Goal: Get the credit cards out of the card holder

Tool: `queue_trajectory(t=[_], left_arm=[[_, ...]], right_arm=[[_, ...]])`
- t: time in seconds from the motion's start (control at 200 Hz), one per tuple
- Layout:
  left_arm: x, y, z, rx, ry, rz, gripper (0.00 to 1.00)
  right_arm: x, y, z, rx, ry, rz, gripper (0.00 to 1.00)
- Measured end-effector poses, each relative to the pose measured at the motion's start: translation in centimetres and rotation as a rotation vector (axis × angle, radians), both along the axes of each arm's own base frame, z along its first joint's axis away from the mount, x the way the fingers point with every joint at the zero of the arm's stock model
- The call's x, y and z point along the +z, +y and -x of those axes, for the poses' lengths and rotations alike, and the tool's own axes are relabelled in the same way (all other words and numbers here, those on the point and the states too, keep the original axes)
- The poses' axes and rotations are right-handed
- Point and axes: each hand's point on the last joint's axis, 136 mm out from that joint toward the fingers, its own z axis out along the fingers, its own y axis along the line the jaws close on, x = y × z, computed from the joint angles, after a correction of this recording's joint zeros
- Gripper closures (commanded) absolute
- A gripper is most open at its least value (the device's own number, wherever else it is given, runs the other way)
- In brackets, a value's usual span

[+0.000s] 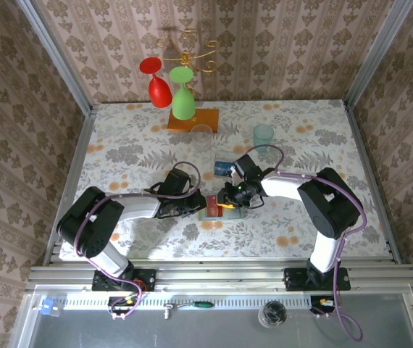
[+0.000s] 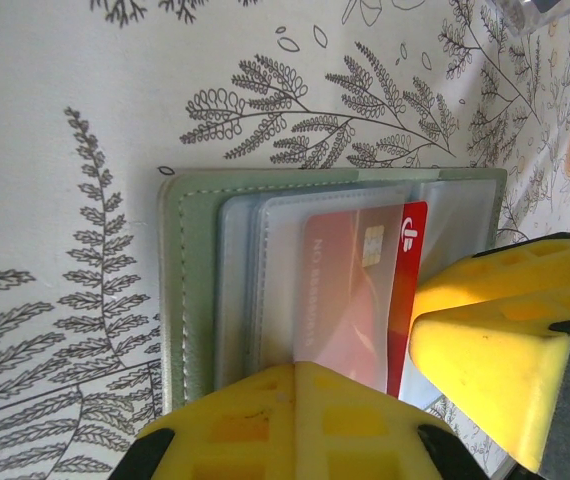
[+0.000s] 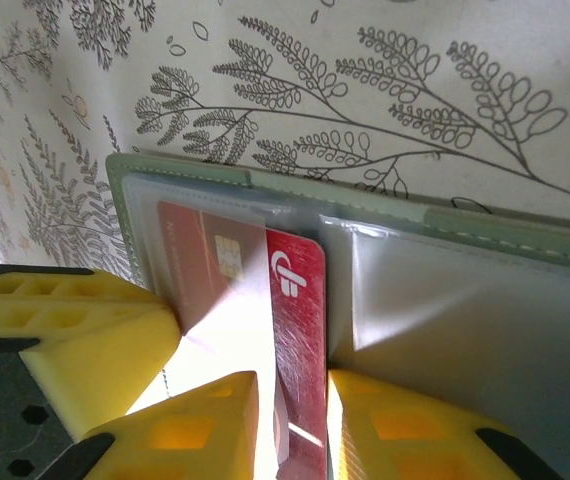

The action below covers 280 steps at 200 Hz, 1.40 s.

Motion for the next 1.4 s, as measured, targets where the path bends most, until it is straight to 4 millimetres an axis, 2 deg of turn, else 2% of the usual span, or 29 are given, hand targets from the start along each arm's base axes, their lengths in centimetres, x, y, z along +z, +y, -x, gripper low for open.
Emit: queue_trajectory(t=[0.64,1.025,1.4], left_arm=[[0.0,0.0,0.0,0.000,0.000,0.000,1.00],[0.0,0.0,0.0,0.000,0.000,0.000,1.00],[0.0,0.0,0.0,0.000,0.000,0.000,1.00]], right_arm=[[-0.2,-0.2,-0.2,-0.038,0.014,-0.069,0.88],[-0.2,-2.0,-0.2,-0.076,0.010,-0.072,0.89],[1.1,-3.4,0.3,-0.066,-0.015,-0.042,0.90]])
